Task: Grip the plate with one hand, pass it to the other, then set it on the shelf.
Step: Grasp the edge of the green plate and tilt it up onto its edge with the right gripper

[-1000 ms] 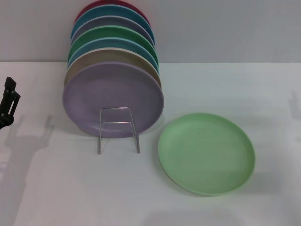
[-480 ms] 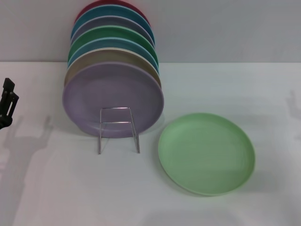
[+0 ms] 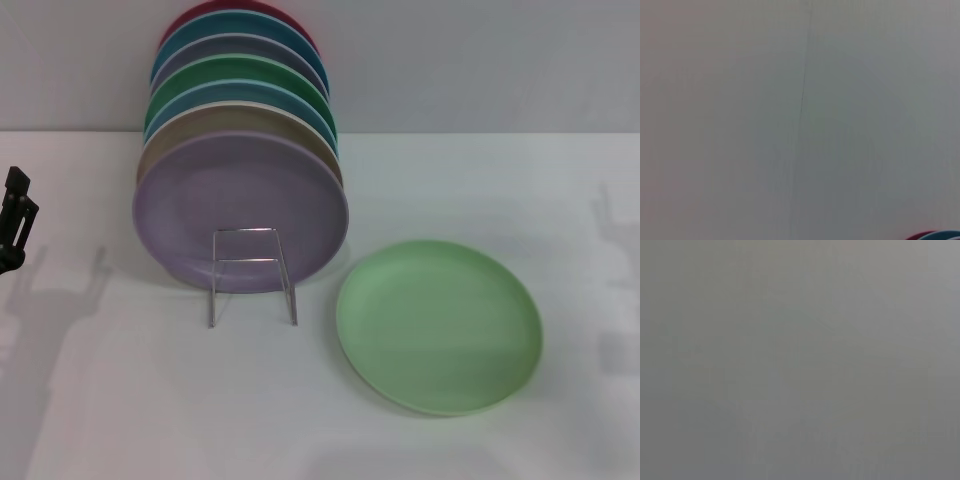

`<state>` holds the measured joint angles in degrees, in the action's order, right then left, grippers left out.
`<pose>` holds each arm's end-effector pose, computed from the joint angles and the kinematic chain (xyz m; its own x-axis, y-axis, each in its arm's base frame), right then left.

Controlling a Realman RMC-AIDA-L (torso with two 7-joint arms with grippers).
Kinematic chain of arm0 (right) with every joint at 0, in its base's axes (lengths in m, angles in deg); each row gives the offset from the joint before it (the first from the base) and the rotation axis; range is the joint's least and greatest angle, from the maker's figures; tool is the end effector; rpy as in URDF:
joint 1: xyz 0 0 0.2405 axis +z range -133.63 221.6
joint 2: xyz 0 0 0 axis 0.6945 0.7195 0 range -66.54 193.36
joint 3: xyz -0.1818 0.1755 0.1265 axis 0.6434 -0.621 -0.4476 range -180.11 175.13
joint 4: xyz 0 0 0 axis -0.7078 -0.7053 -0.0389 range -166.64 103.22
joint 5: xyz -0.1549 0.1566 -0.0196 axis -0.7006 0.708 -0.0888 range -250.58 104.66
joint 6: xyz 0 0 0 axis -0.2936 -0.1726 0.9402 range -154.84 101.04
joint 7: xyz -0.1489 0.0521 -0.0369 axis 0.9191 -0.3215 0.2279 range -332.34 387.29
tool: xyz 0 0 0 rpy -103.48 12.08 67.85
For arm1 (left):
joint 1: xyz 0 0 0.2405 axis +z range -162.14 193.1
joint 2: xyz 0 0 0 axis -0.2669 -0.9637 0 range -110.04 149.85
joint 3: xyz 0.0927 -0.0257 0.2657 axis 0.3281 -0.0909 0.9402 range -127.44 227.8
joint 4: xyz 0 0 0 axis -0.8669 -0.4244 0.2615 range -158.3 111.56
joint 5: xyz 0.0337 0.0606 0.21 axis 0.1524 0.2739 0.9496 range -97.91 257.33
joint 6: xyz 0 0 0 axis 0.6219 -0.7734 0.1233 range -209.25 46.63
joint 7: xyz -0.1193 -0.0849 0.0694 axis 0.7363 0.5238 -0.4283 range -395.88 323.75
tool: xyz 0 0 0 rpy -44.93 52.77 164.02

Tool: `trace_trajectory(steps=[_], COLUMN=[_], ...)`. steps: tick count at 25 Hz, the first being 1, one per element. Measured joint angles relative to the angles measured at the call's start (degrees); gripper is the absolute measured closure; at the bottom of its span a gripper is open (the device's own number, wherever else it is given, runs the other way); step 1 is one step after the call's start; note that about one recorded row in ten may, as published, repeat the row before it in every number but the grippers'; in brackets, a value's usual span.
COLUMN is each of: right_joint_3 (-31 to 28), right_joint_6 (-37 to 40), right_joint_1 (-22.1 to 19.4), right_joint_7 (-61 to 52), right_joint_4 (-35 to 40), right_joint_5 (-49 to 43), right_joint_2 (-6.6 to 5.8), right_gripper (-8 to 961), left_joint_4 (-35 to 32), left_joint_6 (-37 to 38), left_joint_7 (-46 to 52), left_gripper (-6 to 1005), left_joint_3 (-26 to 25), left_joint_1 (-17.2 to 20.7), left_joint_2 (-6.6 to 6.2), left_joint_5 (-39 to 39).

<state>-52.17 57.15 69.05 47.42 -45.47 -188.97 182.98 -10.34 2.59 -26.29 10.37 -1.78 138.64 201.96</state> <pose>0.3245 0.3606 0.0209 0.8566 0.3465 -0.3822 -0.4679 0.2100 -0.8584 -0.3492 0.3103 -0.0138 0.6049 -0.2493 0.7563 0.7556 -0.1203 -0.6439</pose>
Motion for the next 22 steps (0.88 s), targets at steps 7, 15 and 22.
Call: trace_trajectory(steps=[7,15,22], right_joint_3=[-0.52,-4.74,-13.53], right_joint_6=[-2.42,-18.57,-41.2], right_joint_1=[-2.12,-5.44,-9.5], right_joint_7=[14.49,16.49,28.06], right_joint_4=[-7.8,-21.11,-37.96], right_joint_5=[5.68,6.92,6.77], right_joint_2=[-0.18,-1.49,-2.3], right_gripper=[278,280,281], left_joint_4=[-0.1,-0.06,-0.26], left_joint_6=[-0.29,-0.14,-0.06], left_joint_7=[-0.02,-0.02,-0.02], left_gripper=[254,256,257], left_joint_3=[0.0,0.0,0.0], left_joint_1=[-0.04,-0.03,-0.15], left_joint_2=[0.0,-0.1,-0.08], left_joint_5=[0.0,0.0,-0.01])
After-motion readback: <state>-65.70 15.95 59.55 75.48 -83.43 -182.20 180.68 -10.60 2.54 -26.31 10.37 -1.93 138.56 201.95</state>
